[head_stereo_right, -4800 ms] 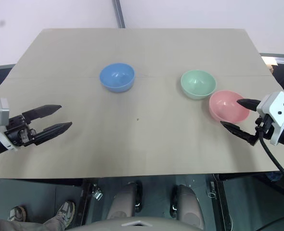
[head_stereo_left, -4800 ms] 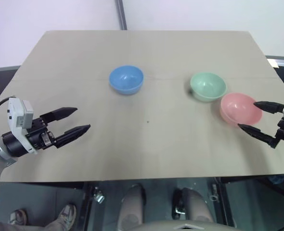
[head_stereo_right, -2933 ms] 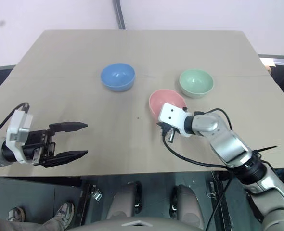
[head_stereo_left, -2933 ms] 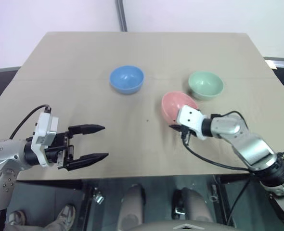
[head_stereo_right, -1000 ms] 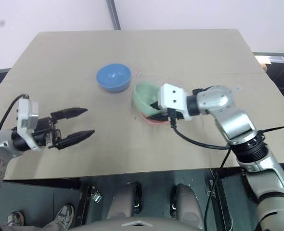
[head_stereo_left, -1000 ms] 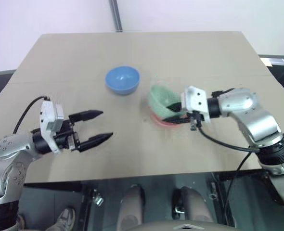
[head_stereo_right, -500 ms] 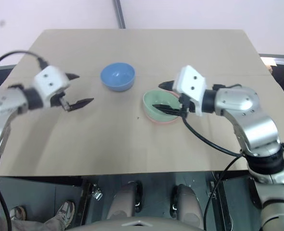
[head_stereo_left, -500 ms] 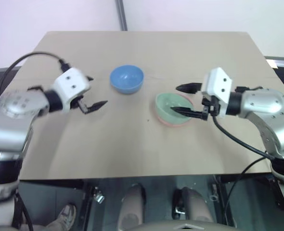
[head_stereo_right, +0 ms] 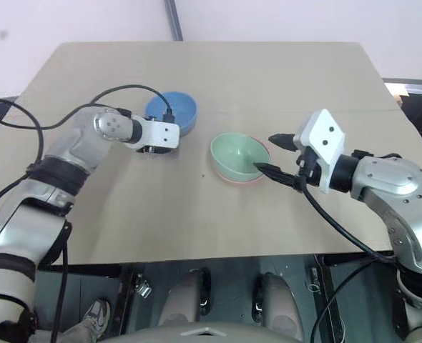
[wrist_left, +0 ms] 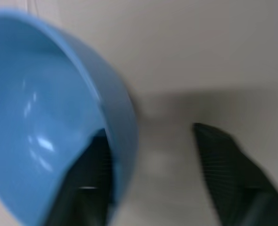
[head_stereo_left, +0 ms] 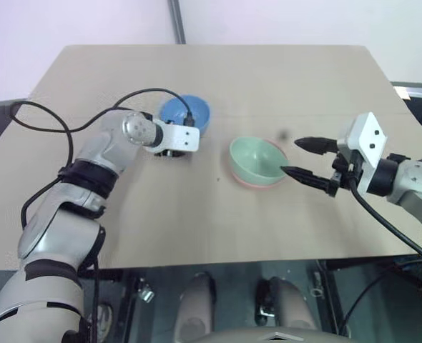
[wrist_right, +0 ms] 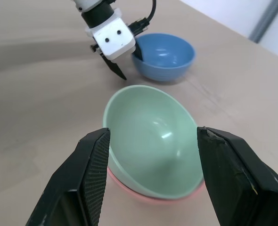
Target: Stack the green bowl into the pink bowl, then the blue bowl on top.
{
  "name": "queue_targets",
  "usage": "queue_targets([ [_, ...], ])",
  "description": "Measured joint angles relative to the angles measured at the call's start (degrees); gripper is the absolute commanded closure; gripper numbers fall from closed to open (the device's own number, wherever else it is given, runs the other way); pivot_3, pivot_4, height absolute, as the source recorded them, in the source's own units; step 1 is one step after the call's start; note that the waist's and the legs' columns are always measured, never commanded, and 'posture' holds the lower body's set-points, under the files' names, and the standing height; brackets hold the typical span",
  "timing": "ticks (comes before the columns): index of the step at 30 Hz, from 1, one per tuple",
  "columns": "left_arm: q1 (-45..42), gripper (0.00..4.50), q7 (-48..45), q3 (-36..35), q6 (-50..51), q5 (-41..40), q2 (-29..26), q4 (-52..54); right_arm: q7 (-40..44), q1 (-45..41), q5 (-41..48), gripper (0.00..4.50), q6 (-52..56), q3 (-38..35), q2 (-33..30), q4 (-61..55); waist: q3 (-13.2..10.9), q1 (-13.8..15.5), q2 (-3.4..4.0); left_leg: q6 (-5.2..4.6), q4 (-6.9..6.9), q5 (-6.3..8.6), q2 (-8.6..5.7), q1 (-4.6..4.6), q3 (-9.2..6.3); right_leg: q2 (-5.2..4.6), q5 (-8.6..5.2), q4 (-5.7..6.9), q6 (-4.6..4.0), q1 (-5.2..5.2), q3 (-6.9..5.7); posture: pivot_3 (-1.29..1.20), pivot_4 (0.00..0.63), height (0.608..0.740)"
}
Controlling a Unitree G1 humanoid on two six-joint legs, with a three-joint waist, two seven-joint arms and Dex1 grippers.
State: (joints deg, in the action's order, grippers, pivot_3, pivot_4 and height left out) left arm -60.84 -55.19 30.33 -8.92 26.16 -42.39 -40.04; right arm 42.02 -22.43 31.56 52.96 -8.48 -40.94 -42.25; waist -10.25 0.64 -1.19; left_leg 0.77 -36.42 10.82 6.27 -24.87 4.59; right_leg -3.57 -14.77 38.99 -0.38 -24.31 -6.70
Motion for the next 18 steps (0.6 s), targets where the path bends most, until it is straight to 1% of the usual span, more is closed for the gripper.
queue_targets([
  [1, -0.9, 3.70, 0.6, 0.0, -1.1, 0.7, 0.3, -1.5, -0.5, 0.5, 0.4, 1.28, 0.2, -0.5, -0.2, -0.4, 0.0, 0.0, 0.00, 0.00, 0.00, 0.00, 0.00, 0.01, -0.01, 0.00, -0.05, 0.02, 0.07, 0.00, 0.00, 0.00, 0.150, 0.740],
  [2, -2.3, 4.28, 1.4, 0.0, -3.0, 1.4, 0.6, -4.0, -1.4, 1.5, 0.8, 1.28, 0.6, -1.2, -0.7, -1.1, 0.0, 0.1, 0.00, 0.00, 0.00, 0.00, 0.00, 0.01, -0.02, 0.00, -0.04, 0.01, 0.07, 0.01, 0.00, 0.00, 0.150, 0.740],
  [3, -2.5, 4.46, 1.9, -0.2, -3.7, 1.6, 0.6, -4.8, -1.7, 1.9, 0.9, 1.28, 0.7, -1.4, -0.7, -1.4, 0.0, 0.1, 0.00, 0.00, 0.00, 0.00, 0.00, 0.01, 0.00, 0.00, -0.04, 0.02, 0.07, 0.01, 0.02, 0.00, 0.150, 0.740],
  [6, -3.3, 4.46, 1.5, -0.9, -6.8, 0.8, 1.5, -6.6, -3.0, 2.9, 1.8, 1.28, 0.7, -2.0, -1.2, -1.9, 0.0, 0.2, -0.04, 0.00, -0.01, 0.00, 0.00, -0.03, -0.01, -0.02, -0.04, -0.01, 0.06, 0.01, 0.00, 0.00, 0.150, 0.740],
  [8, -3.1, 4.46, -2.2, -3.1, -9.0, -3.4, 2.1, -4.6, -3.9, 3.3, 2.2, 1.28, 0.7, -2.2, -1.4, -1.9, -0.1, 0.2, -0.10, 0.00, -0.02, 0.00, 0.00, -0.07, -0.03, -0.02, 0.00, -0.02, 0.00, 0.00, -0.02, 0.00, 0.150, 0.740],
  [9, -2.9, 4.46, -4.3, -4.0, -9.2, -5.7, 2.2, -2.5, -4.2, 3.3, 2.3, 1.28, 0.7, -2.4, -1.5, -1.9, -0.1, 0.3, -0.12, 0.00, -0.03, 0.00, 0.00, -0.08, -0.05, -0.02, 0.06, -0.02, -0.10, 0.01, -0.04, 0.00, 0.150, 0.740],
  [12, -1.1, 4.46, -12.8, -7.5, -8.7, -15.6, 2.7, 10.3, -5.0, 3.4, 2.7, 1.28, 0.6, -3.2, -1.9, -1.8, -0.1, 0.2, -0.12, 0.00, -0.03, 0.00, -0.01, -0.09, -0.03, -0.04, 0.06, -0.04, -0.10, 0.02, -0.02, 0.00, 0.150, 0.740],
  [14, -0.7, 4.46, -16.9, -8.0, -6.6, -20.1, 3.2, 17.3, -5.2, 3.4, 2.9, 1.28, 0.5, -3.5, -2.2, -1.6, -0.1, 0.2, -0.12, 0.00, -0.06, 0.00, -0.01, -0.02, -0.02, -0.03, 0.06, 0.00, -0.09, 0.04, 0.01, 0.00, 0.150, 0.740],
  [16, -0.7, 4.46, -20.1, -8.4, -4.8, -23.4, 3.4, 21.8, -5.5, 3.4, 3.0, 1.28, 0.5, -3.6, -2.7, -1.6, -0.1, 0.0, -0.11, 0.00, -0.09, -0.01, -0.01, 0.08, -0.02, 0.00, 0.04, 0.11, -0.05, 0.05, 0.05, 0.00, 0.150, 0.740],
  [18, -0.7, 4.46, -23.3, -8.9, -3.6, -26.2, 3.4, 24.1, -5.9, 3.5, 3.2, 1.28, 0.5, -3.8, -3.0, -1.6, -0.1, -0.1, -0.11, -0.01, -0.12, -0.01, -0.01, 0.15, -0.01, 0.01, -0.05, 0.25, 0.08, 0.05, 0.10, 0.00, 0.150, 0.740],
])
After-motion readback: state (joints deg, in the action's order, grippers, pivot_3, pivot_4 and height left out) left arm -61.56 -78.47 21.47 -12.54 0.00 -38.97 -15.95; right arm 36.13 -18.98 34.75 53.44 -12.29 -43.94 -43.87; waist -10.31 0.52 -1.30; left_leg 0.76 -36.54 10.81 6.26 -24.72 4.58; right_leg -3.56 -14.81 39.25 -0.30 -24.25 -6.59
